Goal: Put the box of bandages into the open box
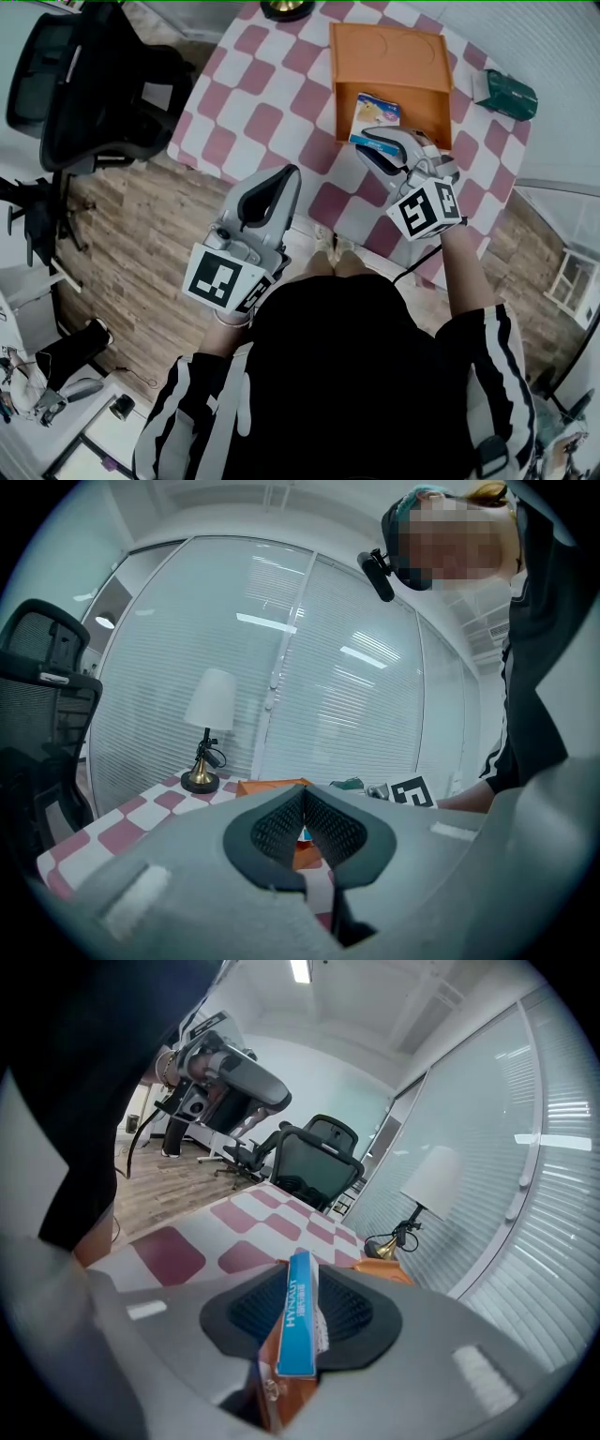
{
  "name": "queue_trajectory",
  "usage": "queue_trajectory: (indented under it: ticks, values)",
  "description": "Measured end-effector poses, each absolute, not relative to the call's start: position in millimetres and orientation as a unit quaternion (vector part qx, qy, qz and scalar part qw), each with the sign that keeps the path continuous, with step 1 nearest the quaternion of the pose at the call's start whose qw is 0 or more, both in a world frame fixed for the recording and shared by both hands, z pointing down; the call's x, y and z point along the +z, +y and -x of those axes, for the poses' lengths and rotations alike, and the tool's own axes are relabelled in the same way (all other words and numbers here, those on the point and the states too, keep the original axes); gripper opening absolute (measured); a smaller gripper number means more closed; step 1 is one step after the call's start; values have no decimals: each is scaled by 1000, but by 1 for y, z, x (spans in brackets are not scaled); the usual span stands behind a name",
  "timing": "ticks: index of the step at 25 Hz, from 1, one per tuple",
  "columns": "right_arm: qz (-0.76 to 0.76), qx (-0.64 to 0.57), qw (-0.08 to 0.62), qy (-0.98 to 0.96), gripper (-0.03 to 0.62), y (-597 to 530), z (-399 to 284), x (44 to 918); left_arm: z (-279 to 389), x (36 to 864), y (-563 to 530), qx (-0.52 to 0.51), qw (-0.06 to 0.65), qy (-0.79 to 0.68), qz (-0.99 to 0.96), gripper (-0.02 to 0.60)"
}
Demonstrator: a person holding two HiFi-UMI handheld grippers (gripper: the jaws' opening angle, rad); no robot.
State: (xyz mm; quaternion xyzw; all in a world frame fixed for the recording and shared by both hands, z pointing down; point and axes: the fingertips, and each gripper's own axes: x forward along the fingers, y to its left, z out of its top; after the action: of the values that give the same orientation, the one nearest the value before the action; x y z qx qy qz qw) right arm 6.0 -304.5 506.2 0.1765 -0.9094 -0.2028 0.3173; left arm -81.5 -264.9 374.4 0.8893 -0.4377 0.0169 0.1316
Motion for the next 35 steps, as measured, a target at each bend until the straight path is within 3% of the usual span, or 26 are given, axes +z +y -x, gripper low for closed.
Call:
queue_trajectory:
  ticks: [22,28,35]
  values:
    - [-193,-170,335,-906,104,-317,-18,523,78,377,-263,21,130,-435,-891,-5]
    - [-209,-160,321,-910,157,-314,-20,511,76,373,-265,22,124,-432,-893,-5]
    - [-242,-146,289,-915,166,-307,-25,482,68,365,-270,17,115,-422,-899,-5]
